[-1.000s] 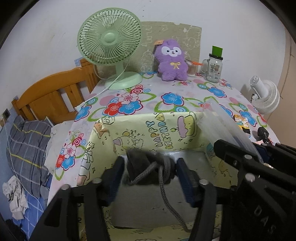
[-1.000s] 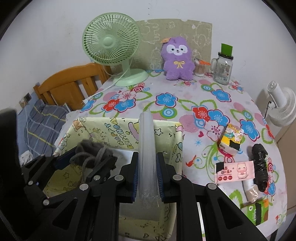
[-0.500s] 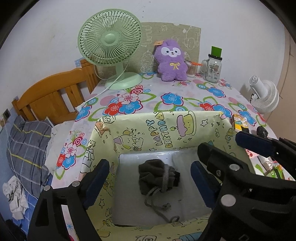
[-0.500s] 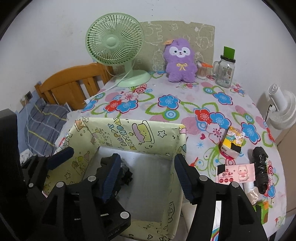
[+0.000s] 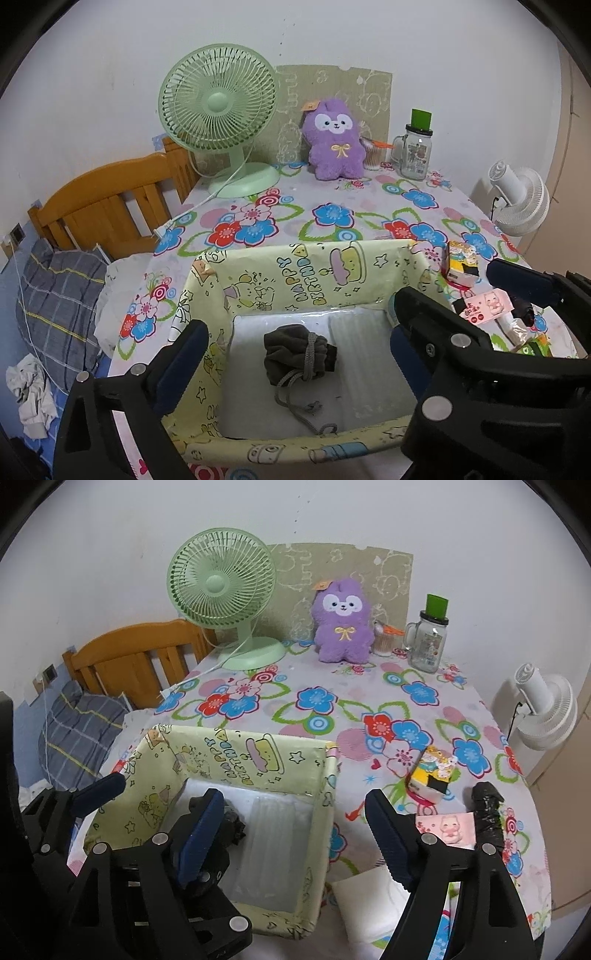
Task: Organize soft objects
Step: 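Open the left tool to drop the pouch into the box while the right tool releases the tube inside, then withdraw both tools from the box and move toward the towel and tissue pack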
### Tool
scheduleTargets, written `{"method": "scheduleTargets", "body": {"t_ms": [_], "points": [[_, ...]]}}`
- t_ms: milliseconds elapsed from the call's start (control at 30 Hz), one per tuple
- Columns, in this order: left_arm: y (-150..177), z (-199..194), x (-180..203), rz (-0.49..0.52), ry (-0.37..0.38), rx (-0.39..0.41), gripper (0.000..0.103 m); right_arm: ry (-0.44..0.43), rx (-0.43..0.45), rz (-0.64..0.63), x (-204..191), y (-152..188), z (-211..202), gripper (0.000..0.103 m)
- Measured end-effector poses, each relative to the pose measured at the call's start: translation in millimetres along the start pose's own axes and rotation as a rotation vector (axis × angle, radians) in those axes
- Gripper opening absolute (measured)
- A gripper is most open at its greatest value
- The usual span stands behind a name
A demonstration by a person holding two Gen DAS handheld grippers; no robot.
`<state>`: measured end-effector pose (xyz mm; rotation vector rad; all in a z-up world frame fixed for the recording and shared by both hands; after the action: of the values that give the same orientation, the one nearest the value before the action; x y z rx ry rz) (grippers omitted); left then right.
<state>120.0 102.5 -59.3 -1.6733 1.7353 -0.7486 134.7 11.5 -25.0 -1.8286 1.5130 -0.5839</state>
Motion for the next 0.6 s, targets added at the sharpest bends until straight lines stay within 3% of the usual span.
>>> {"method": "scheduleTargets", "body": {"t_ms": [200, 600], "points": [[-1, -9, 8, 0.004, 0.008, 0.016, 0.102, 0.042, 0.036, -0.005, 8, 2, -14, 0.087], [-2, -26, 29, 0.020, 0.016, 0.043, 0.102, 0.063, 0.068, 0.006, 28, 5, -35, 0.088]]}}
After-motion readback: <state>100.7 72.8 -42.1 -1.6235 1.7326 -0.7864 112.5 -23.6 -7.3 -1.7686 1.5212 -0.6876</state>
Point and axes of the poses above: each gripper's, at about its wrist camera, not at the fingertips, and z roughly the way its jaws point, x to its right, y to its underside, the point moved 2 cm from there along z, roughly the way its jaws point, and after that the axes turned 3 degrees about x, right-handed, at the moved point
